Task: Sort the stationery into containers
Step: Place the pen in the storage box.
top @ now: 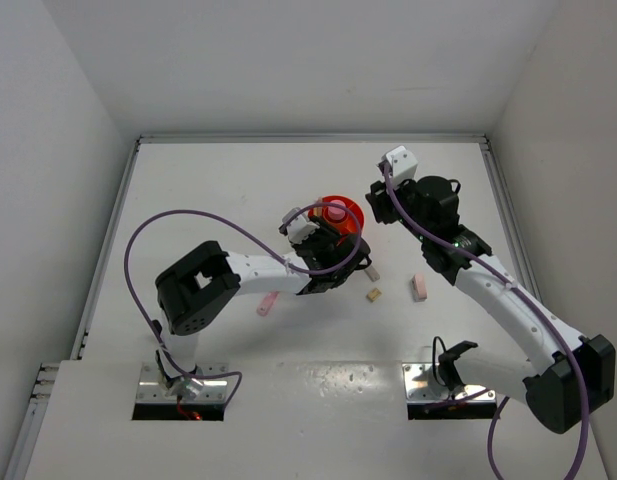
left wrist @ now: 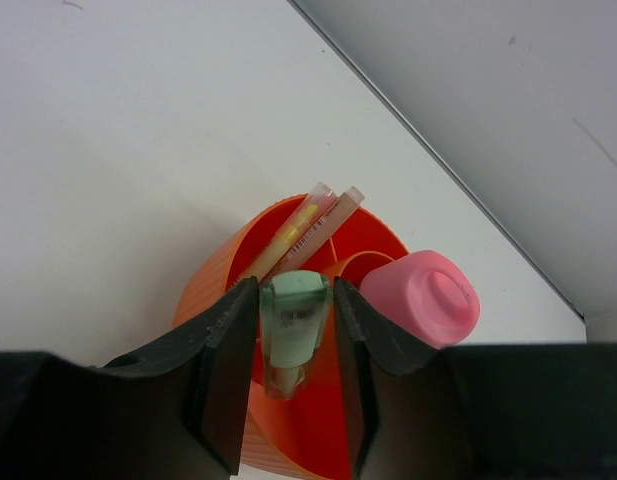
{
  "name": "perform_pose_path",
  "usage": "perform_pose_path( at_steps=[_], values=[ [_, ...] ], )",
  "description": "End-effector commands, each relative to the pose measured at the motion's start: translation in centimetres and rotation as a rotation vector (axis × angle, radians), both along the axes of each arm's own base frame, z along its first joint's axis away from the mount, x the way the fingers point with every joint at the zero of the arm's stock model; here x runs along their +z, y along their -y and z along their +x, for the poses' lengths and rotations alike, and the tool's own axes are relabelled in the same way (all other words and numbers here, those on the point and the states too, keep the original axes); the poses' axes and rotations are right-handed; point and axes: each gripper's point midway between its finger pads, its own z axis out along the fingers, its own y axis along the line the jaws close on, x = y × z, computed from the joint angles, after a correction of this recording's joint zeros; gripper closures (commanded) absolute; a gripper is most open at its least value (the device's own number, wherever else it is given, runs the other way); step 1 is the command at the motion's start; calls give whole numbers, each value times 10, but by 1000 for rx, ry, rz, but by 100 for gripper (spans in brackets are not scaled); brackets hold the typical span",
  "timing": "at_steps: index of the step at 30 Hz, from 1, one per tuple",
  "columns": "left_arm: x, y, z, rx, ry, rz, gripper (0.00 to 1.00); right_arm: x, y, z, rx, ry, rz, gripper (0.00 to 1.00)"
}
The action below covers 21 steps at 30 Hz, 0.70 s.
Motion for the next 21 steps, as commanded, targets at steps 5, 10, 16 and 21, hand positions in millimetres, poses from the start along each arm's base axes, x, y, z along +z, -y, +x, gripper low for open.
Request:
perform_pose_path(
  at_steps=[5,10,16,21],
  values=[
    [24,-7,0,33,47,-26,59,17,-1,0,3,50,36,60],
    [31,-8,-4,27,50,-13,54,17,-1,0,3,50,36,60],
    [89,-10,-27,-24,80,22,74,17,-1,0,3,50,36,60],
    [99,-16,-44,-365,-185,249,100,12,1,-2,9,33,2,70]
  ],
)
